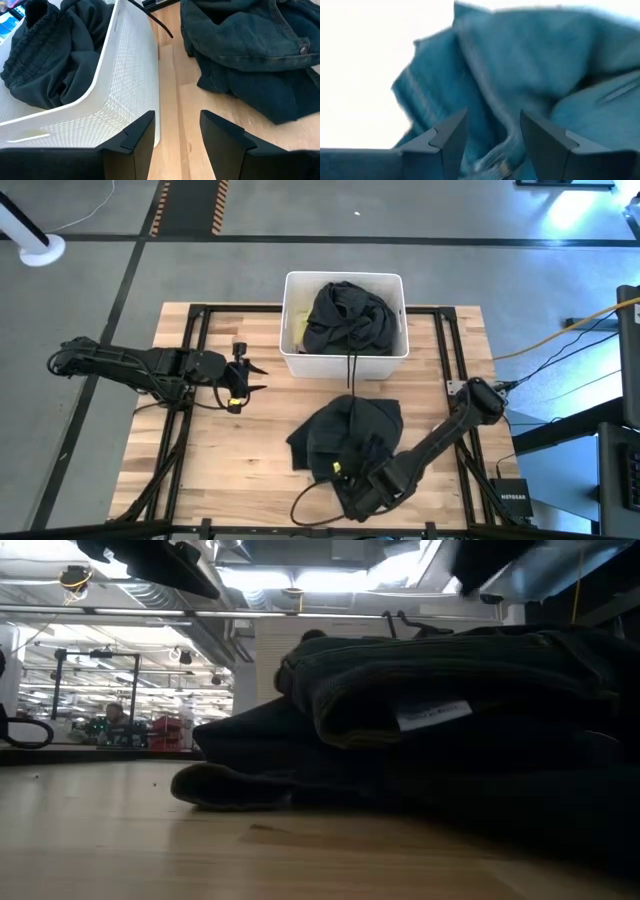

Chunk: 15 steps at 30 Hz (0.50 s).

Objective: Sort clothes
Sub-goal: Put the blue pants into the white bin

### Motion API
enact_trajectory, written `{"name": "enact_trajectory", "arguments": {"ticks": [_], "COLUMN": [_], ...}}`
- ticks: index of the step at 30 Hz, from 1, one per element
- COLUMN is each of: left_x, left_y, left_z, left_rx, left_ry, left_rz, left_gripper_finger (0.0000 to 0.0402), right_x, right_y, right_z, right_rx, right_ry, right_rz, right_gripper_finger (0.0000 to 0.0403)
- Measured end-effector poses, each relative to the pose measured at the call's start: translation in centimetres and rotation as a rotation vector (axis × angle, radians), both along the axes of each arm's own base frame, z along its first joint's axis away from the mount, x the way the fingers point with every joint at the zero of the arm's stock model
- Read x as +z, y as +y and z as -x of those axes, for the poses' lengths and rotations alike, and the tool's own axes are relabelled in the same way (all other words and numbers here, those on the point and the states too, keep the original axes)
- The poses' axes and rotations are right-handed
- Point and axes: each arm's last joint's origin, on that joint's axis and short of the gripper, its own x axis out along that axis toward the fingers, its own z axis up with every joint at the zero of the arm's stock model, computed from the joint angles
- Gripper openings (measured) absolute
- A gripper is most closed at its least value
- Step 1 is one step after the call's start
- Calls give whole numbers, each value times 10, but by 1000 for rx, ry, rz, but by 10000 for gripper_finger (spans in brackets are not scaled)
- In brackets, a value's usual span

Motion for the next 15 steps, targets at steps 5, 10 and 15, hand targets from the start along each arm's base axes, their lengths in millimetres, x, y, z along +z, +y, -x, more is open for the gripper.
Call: {"name": "enact_trajectory", "arguments": {"ticks": [5,10,15], "left_x": [0,0,0], "left_y": [0,0,0], "left_z": [0,0,0], "left_rx": [2,3,4], "left_ry": [-3,-3,-3], "left_rz": [3,5,6], "left_gripper_finger": [153,153,153], "right_x": [25,30,23], "right_y": [7,9,10], "right_z": [2,4,1], "right_rx": [13,25,47], "right_ry": [-162,-217,-176], "right_rz": [166,262,264], "right_gripper_finger": [197,197,197]}}
